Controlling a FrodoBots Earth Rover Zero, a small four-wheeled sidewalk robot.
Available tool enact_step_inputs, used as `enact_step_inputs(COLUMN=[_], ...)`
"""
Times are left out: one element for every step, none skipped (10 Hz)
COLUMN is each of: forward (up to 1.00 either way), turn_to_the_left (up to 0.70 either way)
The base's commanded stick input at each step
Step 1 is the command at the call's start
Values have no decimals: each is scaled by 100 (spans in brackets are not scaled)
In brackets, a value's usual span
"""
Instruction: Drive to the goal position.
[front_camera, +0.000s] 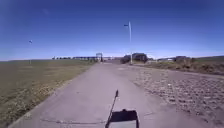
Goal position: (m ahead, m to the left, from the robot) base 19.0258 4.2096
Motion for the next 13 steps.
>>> enact_step_inputs(forward=[70, 0, 0, 0, 0, 0, 0, 0, 0, 0, 100, 100, 100], turn_to_the_left=[0, 0, 0, 0, 0, 0, 0, 0, 0, 0, 0, 0, 0])
